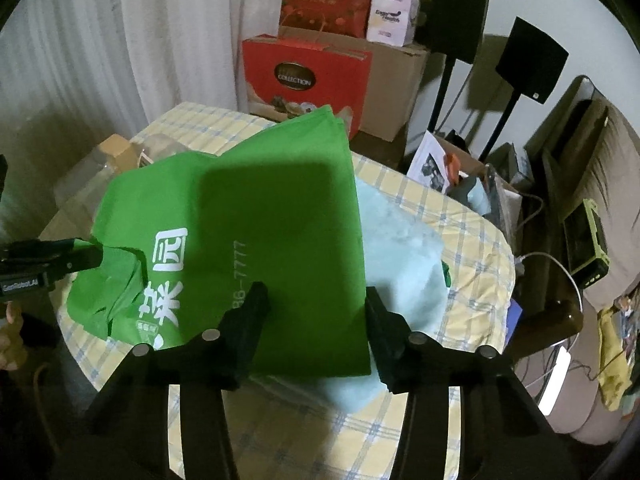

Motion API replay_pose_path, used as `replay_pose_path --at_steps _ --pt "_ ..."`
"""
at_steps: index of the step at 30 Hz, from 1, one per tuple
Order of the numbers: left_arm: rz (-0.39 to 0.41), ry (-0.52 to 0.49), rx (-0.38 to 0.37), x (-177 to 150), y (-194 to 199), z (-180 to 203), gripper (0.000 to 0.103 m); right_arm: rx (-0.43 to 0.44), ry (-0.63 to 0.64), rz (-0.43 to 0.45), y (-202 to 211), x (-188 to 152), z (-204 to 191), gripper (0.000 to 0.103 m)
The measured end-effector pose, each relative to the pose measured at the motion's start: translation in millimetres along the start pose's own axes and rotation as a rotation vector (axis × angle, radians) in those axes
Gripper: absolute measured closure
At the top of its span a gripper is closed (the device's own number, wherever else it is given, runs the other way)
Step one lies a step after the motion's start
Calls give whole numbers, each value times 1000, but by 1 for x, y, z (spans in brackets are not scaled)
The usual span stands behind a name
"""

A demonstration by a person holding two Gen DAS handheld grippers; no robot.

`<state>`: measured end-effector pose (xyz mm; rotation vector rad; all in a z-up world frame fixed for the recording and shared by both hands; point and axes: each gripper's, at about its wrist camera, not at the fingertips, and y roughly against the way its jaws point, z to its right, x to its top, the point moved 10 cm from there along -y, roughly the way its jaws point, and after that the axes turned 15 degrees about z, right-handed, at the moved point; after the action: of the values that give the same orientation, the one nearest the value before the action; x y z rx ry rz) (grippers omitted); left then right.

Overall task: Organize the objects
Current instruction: 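Close the left gripper on the bag handle while the right gripper grasps the bag edge, then lift the green tote bag with both grippers and carry it toward the cardboard box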

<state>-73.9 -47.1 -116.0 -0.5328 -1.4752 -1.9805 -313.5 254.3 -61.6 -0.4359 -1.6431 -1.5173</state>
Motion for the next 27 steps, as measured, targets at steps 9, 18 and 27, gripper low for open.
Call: replay_pose_path --at_steps 9,18,27 --pt "-6 57 -25 -1 -11 6 29 66 -67 -40 -19 -6 -1 37" --pt "14 16 59 4 -7 0 59 2 0 17 -5 1 2 69" --pt "56 -3 116 14 15 -5 78 28 16 69 27 19 -6 88"
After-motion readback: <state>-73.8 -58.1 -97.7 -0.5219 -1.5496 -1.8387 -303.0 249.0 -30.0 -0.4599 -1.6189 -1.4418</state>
